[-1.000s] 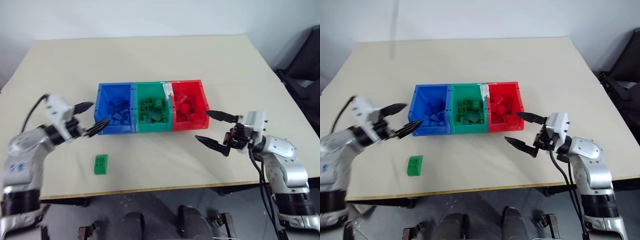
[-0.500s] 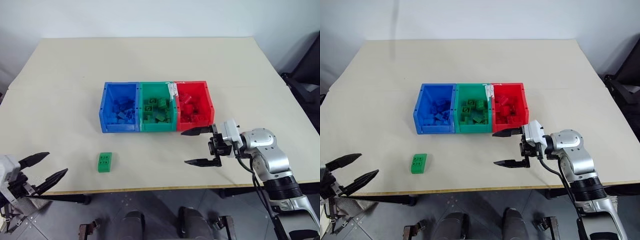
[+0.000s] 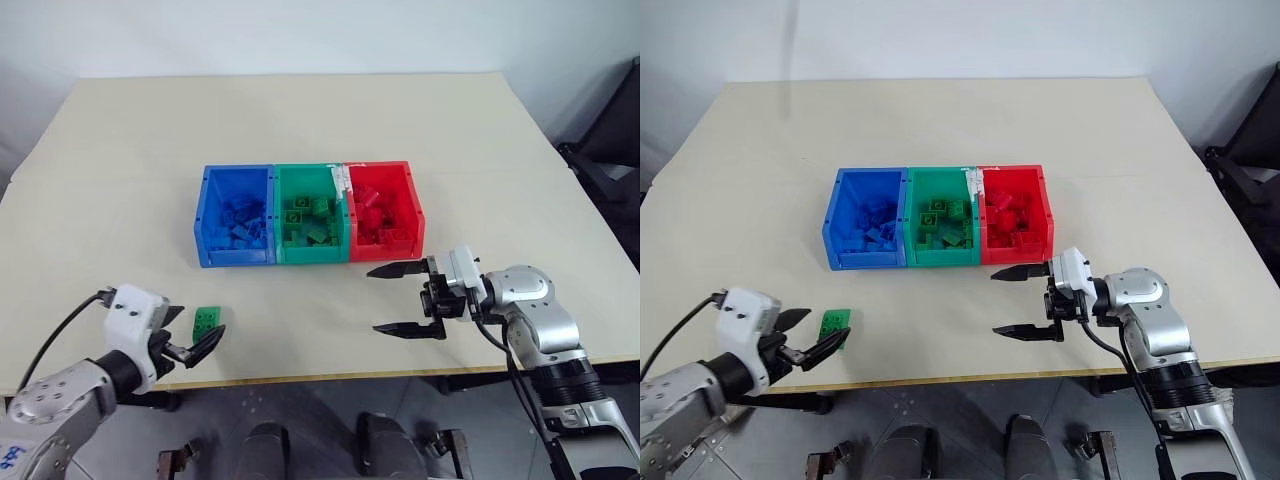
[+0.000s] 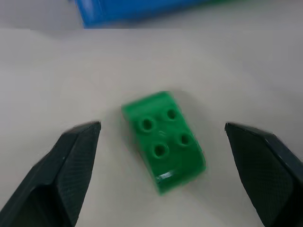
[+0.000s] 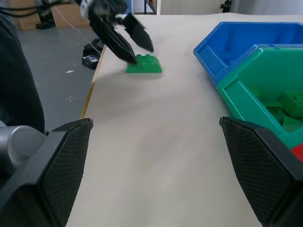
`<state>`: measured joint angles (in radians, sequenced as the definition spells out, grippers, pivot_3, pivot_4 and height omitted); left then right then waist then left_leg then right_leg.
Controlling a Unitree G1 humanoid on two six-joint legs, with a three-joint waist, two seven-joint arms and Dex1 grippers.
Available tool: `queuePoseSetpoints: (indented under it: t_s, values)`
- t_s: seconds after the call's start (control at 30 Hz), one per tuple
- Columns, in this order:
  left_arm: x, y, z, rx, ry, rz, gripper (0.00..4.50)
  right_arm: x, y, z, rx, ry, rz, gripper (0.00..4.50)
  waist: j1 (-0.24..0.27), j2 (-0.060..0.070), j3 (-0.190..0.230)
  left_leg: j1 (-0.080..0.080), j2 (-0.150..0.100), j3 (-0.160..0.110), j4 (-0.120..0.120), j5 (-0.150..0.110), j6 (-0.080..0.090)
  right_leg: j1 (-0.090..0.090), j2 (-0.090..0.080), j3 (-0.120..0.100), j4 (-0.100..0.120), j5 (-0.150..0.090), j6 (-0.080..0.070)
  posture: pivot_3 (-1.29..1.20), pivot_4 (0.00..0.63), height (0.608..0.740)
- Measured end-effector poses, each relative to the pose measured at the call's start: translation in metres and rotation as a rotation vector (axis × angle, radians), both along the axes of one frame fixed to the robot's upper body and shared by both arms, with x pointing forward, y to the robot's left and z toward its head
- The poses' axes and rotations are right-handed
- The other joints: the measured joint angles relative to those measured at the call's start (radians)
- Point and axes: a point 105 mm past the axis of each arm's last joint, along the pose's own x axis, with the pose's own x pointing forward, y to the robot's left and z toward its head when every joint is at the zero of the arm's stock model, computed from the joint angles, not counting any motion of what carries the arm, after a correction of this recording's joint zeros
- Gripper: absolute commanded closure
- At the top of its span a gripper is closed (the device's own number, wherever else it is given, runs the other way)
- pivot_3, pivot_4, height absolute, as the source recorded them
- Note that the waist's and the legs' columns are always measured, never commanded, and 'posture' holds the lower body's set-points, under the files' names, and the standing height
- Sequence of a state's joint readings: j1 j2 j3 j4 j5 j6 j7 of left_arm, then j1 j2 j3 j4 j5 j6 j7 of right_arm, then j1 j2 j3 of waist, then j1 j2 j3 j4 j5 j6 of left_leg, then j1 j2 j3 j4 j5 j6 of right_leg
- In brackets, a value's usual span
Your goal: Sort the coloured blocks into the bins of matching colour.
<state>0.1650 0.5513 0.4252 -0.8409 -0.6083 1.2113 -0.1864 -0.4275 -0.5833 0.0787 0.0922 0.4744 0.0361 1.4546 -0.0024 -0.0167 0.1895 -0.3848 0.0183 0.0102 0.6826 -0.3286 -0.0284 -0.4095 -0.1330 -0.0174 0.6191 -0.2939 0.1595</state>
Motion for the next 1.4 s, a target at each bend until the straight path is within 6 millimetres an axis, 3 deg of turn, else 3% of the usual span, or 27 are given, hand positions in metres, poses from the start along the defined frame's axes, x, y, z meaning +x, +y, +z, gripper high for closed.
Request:
queuePoseSetpoints:
  t_s: [0.17, 0.2, 0.27, 0.53, 0.67, 0.77, 0.87, 0.93, 1.1, 1.2, 1.27, 1.4]
  values:
    - [0.006, -0.01, -0.008, -0.01, 0.046, 0.059, 0.03, 0.0, 0.0, 0.001, 0.002, -0.015, 0.005, 0.0, 0.002, 0.001, -0.001, 0.0, 0.0, 0.0, 0.0, 0.0, -0.001, 0.0, 0.0, 0.0, 0.0, 0.0, 0.0, 0.0, 0.15, 0.74]
    - [0.007, -0.011, -0.009, -0.001, 0.047, 0.064, 0.22, -0.001, 0.0, 0.0, 0.003, -0.016, 0.005, 0.0, 0.002, 0.001, -0.001, 0.0, 0.0, 0.0, 0.0, 0.001, -0.001, 0.0, 0.0, 0.0, 0.0, 0.0, 0.0, 0.0, 0.15, 0.74]
    - [0.007, -0.01, -0.01, 0.008, 0.049, 0.076, 0.6, -0.001, 0.0, 0.0, 0.003, -0.016, 0.005, 0.0, 0.002, 0.001, -0.001, 0.0, 0.0, 0.0, 0.0, 0.001, -0.002, 0.001, 0.0, 0.0, 0.0, 0.0, 0.0, 0.0, 0.15, 0.74]
    - [0.006, -0.006, -0.011, 0.039, 0.063, 0.069, 3.02, -0.005, -0.002, -0.006, 0.003, -0.011, -0.002, 0.0, 0.002, 0.001, -0.001, 0.001, 0.0, 0.0, 0.0, 0.001, -0.002, 0.001, 0.0, 0.0, -0.001, 0.0, 0.0, 0.0, 0.15, 0.74]
    - [0.015, -0.013, 0.002, 0.085, -0.014, -0.094, 3.01, -0.007, -0.016, -0.009, 0.007, -0.006, -0.083, 0.0, 0.01, 0.001, -0.001, 0.0, -0.001, -0.001, 0.0, 0.001, -0.002, 0.001, 0.0, -0.001, -0.006, 0.0, -0.001, 0.0, 0.15, 0.74]
    - [0.043, -0.035, 0.057, 0.024, -0.27, -0.263, 3.01, -0.011, -0.025, -0.009, 0.025, -0.001, -0.168, 0.0, 0.024, 0.001, -0.001, 0.0, 0.0, -0.001, 0.0, 0.002, -0.002, 0.001, 0.0, -0.001, -0.007, 0.0, -0.001, 0.0, 0.15, 0.74]
    - [0.054, -0.058, 0.09, 0.041, -0.402, -0.486, 3.01, -0.01, -0.034, -0.004, 0.076, -0.003, -0.283, 0.0, 0.023, 0.001, -0.001, 0.0, 0.0, 0.0, -0.001, 0.002, -0.002, 0.001, 0.001, -0.001, -0.006, 0.0, -0.001, 0.0, 0.15, 0.74]
    - [0.059, -0.07, 0.093, 0.044, -0.409, -0.598, 3.01, -0.009, -0.041, -0.001, 0.115, -0.003, -0.362, 0.0, 0.021, 0.001, -0.001, 0.0, -0.001, 0.001, -0.001, 0.001, -0.002, 0.001, 0.0, -0.001, -0.004, 0.001, 0.0, 0.0, 0.15, 0.74]
    - [0.109, -0.114, 0.106, 0.037, -0.504, -0.81, 3.01, -0.011, -0.052, 0.009, 0.26, -0.051, -0.597, 0.0, 0.033, 0.001, -0.001, -0.001, -0.002, 0.001, 0.0, 0.002, -0.001, 0.002, 0.001, -0.001, -0.007, 0.002, 0.002, 0.0, 0.15, 0.74]
    - [0.142, -0.126, 0.092, 0.09, -0.493, -0.825, 3.01, -0.017, -0.067, 0.006, 0.267, -0.061, -0.729, 0.0, 0.026, 0.001, -0.001, -0.002, -0.002, 0.002, 0.0, 0.002, 0.001, 0.001, 0.0, -0.001, -0.007, 0.003, 0.003, 0.0, 0.15, 0.74]
    - [0.154, -0.132, 0.082, 0.08, -0.462, -0.835, 3.01, -0.022, -0.073, 0.004, 0.253, -0.068, -0.783, 0.0, 0.022, 0.001, -0.001, -0.002, -0.002, 0.003, -0.001, 0.001, 0.001, 0.0, 0.0, 0.0, -0.007, 0.003, 0.003, 0.0, 0.15, 0.74]
    - [0.161, -0.139, 0.082, 0.076, -0.474, -0.878, 1.79, -0.029, -0.072, 0.008, 0.251, -0.092, -0.816, 0.0, 0.018, 0.001, -0.001, -0.002, -0.002, 0.003, -0.001, 0.001, 0.001, 0.0, 0.001, 0.0, -0.007, 0.003, 0.003, 0.0, 0.15, 0.74]
